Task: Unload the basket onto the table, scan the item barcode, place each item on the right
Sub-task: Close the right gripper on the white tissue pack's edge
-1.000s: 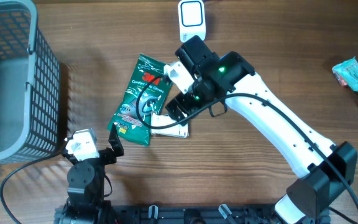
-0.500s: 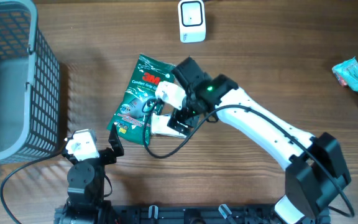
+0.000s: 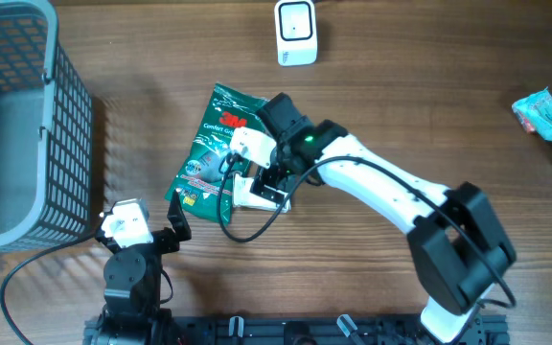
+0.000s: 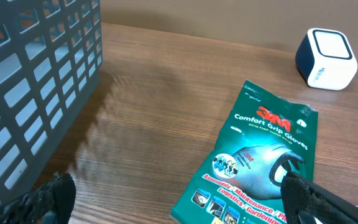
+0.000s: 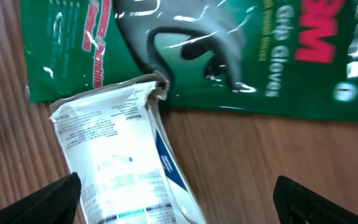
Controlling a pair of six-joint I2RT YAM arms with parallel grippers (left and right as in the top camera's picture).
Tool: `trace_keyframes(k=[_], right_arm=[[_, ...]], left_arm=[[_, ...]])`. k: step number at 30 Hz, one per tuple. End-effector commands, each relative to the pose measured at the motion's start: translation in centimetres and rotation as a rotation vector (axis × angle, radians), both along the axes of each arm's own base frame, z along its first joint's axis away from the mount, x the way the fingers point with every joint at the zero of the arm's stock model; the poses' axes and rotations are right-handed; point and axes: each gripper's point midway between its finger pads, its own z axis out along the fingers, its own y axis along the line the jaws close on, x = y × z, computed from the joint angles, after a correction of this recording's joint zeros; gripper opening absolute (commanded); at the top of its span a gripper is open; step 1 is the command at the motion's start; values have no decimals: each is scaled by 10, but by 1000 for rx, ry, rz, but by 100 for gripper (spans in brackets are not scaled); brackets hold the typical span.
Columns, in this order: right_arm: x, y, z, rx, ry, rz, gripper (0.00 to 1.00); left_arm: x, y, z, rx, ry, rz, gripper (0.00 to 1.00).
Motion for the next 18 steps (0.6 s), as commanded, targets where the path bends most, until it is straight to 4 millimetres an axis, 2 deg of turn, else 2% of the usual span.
trace_keyframes(k=[1,9,16,18], right_arm=[[-19,14,-22,-26,27,91,100],[-27,20,-54,-113,5,143,100],[-13,26,-62,-114,-58,151,100],[-14,23,-70,-128,-43,149,100]], left_arm=[[0,-2,-1,-18,-6,-3,100],[0,-2,-1,-18,-6,-3,100],[0,-2,-1,-18,-6,-3,100],[0,-2,-1,-18,-6,-3,100]])
